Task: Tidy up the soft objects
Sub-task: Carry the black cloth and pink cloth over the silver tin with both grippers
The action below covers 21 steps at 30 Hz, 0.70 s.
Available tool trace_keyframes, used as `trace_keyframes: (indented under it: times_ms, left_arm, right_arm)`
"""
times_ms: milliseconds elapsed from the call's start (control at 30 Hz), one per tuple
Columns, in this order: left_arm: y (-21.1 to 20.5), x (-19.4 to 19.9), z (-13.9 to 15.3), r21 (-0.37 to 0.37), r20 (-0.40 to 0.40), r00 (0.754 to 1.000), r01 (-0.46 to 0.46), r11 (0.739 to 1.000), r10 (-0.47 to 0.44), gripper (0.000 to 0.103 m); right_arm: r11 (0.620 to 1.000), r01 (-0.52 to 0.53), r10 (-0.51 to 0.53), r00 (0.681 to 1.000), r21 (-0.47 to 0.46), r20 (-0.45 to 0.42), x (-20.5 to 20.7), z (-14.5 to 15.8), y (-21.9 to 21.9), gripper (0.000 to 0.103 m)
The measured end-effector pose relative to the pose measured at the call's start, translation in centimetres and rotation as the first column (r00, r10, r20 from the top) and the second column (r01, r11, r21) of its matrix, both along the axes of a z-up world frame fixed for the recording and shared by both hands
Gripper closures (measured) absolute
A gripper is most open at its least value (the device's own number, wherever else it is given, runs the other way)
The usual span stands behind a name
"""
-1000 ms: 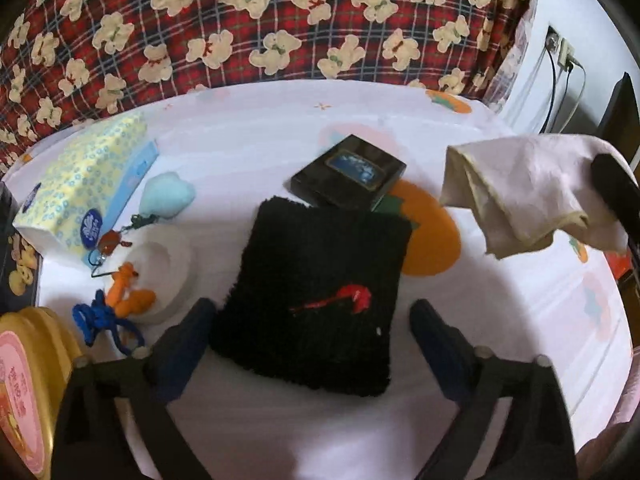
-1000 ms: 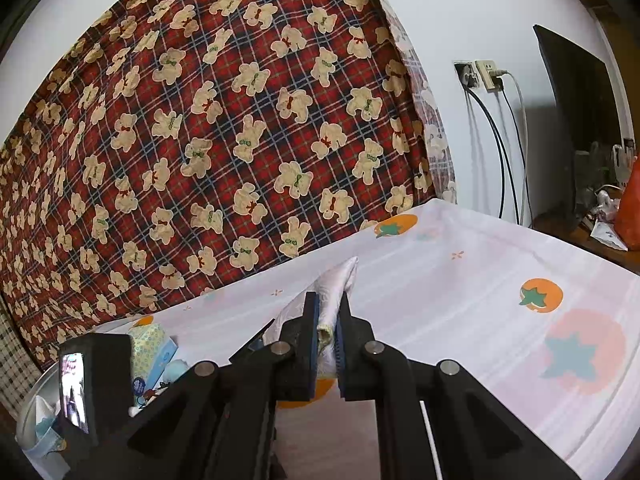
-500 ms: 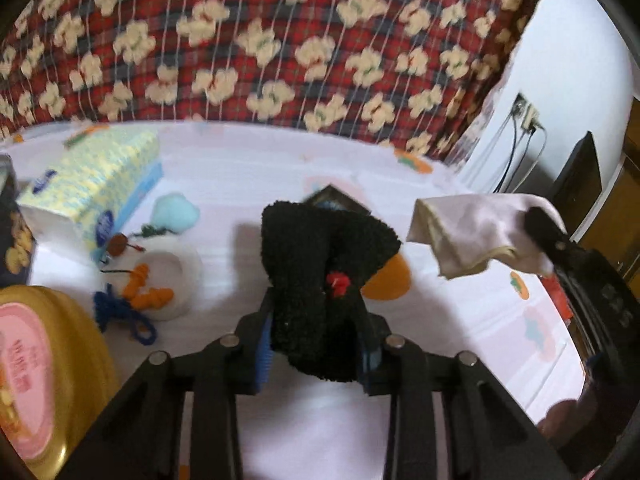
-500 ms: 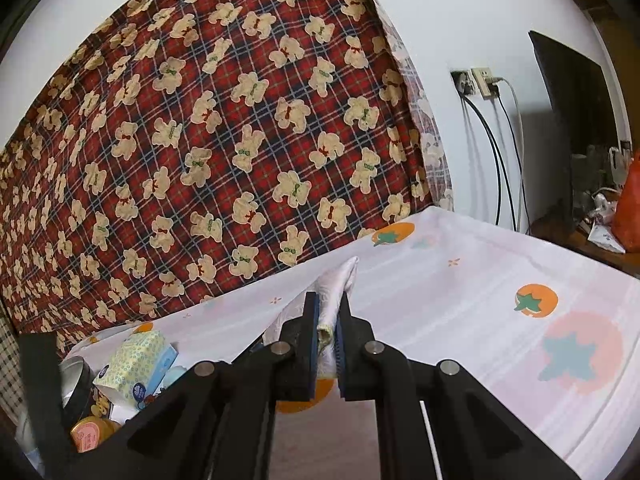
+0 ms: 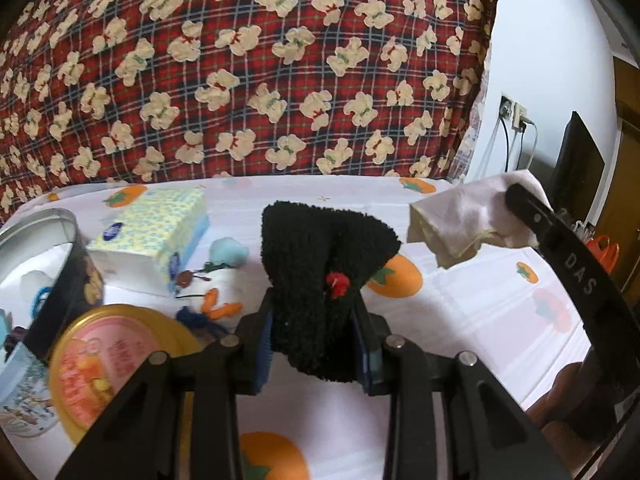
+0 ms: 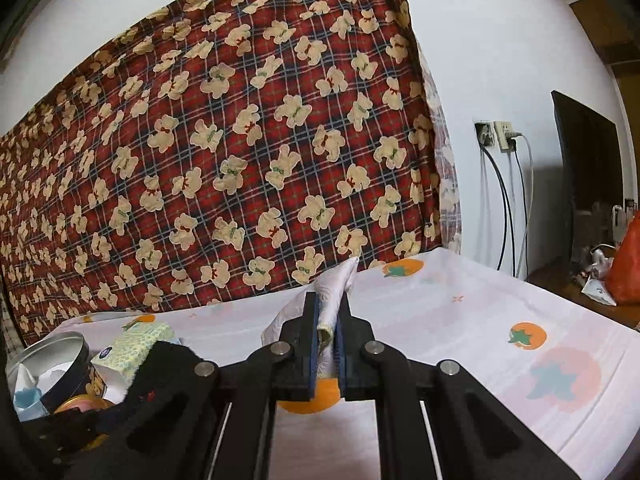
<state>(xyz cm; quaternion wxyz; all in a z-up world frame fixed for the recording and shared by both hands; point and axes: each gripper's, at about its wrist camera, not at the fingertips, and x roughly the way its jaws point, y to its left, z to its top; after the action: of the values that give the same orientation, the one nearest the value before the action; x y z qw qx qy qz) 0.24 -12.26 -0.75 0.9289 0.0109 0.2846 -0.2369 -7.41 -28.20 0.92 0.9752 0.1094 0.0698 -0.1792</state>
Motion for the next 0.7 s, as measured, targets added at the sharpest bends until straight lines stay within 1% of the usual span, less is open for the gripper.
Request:
trace_keyframes:
  times_ms: [133,300,500,700]
  left_arm:
    - [1.1,-0.6,0.1,0.001,0.015,1.0,-0.005,1.0,0.005,0.072]
    - [2.5,-1.1,0.0,0.0,0.022,1.0,-0.01,1.0,0.01,0.072]
    - [4.7,-1.8,0.6,-0.001,0.049,0.998,-0.029,1.0,0.029,0.072]
    - [7.4,-1.9,1.6,-0.01,0.063,0.996,-0.066,0.998,0.066,0.072]
  right_arm:
    - [1.0,0.003,-0.003,1.0,0.031,-0.01,-0.6,0.0,0.1,0.095]
    - [0.999,-0.001,0.002,1.0,0.042,-0.017,-1.5,-0.2,0.8,0.095]
    - [0.999,-0.028,0.028,1.0,0.028,-0.004,-2.9,0.2,3.6,0.095]
    - [0.997,-0.078,0.077,0.997,0.021,0.03,-3.6,1.5,6.9,0.095]
